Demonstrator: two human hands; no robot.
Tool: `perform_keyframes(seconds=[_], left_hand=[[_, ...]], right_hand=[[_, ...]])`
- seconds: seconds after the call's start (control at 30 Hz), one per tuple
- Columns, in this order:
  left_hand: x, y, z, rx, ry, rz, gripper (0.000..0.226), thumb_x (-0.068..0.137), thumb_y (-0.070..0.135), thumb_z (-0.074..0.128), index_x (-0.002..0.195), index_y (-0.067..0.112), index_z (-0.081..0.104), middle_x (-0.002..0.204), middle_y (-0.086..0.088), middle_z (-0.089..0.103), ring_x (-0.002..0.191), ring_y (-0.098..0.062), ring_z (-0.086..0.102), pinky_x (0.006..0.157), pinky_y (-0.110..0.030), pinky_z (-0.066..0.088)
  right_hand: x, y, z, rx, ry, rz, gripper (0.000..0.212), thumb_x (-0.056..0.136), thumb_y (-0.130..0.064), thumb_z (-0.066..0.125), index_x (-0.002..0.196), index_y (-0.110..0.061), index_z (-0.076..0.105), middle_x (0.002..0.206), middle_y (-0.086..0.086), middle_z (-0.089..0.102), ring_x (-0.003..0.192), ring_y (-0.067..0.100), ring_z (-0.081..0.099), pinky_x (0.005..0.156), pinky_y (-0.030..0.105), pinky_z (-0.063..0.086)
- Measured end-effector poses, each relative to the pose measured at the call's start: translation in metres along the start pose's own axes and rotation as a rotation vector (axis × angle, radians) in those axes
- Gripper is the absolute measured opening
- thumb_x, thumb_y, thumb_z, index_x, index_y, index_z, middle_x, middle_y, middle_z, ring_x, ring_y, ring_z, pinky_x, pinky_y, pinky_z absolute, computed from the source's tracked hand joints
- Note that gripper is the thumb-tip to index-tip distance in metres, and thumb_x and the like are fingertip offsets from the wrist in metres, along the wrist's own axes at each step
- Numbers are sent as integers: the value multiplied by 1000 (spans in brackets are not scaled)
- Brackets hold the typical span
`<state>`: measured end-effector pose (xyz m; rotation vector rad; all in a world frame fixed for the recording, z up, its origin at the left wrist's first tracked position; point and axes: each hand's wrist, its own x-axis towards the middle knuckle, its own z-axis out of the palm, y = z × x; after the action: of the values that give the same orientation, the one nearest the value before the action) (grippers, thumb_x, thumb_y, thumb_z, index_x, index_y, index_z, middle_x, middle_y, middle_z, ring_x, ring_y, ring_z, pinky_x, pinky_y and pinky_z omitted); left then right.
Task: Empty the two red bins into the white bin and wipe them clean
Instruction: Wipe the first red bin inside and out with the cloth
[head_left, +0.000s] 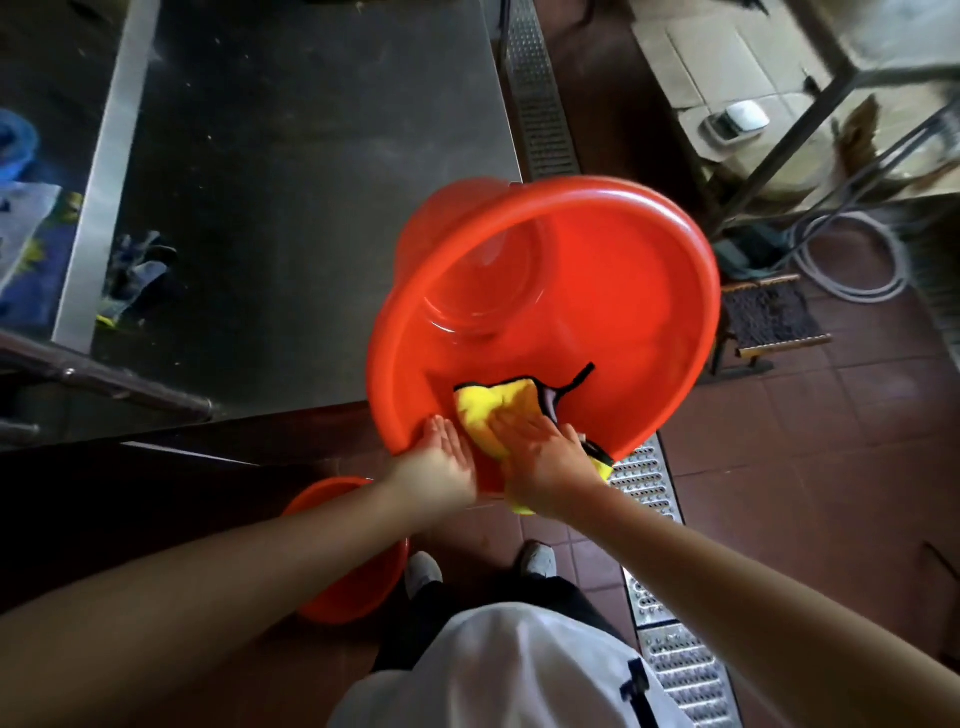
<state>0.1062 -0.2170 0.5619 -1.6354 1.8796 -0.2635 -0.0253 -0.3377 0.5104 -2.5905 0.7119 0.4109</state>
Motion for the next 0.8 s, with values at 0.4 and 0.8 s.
perform_keyframes(seconds=[0.4, 0.8], left_hand=[[-8, -47, 9, 99, 30, 116, 35, 75, 29, 67, 98, 4, 76, 94, -20, 74, 85, -32, 73, 80, -42, 57], [-19, -79, 5, 74, -101, 3, 69, 98, 44, 49, 148, 0, 32, 144, -32, 41, 132, -49, 41, 114, -67, 11]], right_hand=[[-24, 10, -24, -374, 46, -229, 80, 81, -56, 67, 150, -22, 45, 149, 0, 51, 133, 24, 52, 94, 45, 47], [-27, 13, -58, -660, 127, -266, 51, 75, -29, 66, 125, -19, 65, 110, -1, 67, 103, 28, 62, 79, 39, 47]])
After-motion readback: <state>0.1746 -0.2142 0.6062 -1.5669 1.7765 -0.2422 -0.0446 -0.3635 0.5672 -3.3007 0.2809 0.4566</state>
